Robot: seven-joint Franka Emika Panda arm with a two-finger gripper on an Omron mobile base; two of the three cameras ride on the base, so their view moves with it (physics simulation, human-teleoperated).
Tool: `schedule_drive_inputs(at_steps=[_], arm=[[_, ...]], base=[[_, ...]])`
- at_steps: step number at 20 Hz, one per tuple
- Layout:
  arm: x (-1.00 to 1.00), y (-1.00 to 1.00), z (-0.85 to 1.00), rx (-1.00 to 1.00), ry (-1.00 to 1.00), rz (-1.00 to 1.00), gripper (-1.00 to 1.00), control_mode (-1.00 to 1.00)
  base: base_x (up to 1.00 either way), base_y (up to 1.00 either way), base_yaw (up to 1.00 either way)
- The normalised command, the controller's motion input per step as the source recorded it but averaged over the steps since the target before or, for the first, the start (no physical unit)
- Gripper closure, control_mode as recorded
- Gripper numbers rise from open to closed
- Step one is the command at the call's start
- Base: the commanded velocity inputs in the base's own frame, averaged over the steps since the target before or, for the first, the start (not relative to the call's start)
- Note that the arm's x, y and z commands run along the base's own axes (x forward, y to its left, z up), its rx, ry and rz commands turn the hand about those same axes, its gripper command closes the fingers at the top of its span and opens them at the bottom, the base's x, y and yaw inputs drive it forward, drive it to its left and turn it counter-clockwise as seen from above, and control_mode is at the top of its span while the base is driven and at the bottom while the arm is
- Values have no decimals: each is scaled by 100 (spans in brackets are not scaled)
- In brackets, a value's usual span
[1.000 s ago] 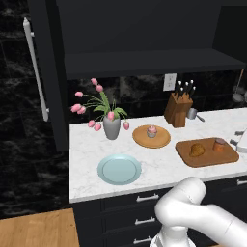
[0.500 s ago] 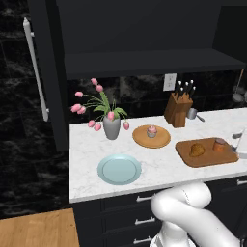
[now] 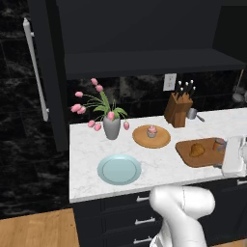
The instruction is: From the different types of pastries on the counter, select a croissant and place it on the cutting board. Then retrieve a jar of jam from the cabinet and place it alongside the croissant on the cutting board.
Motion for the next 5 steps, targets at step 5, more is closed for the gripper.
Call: schedule_drive_inputs(at_steps=[5], arm=[[-53,100,31,-18,-4,26,-100,-100]], base=[[0,0,0]])
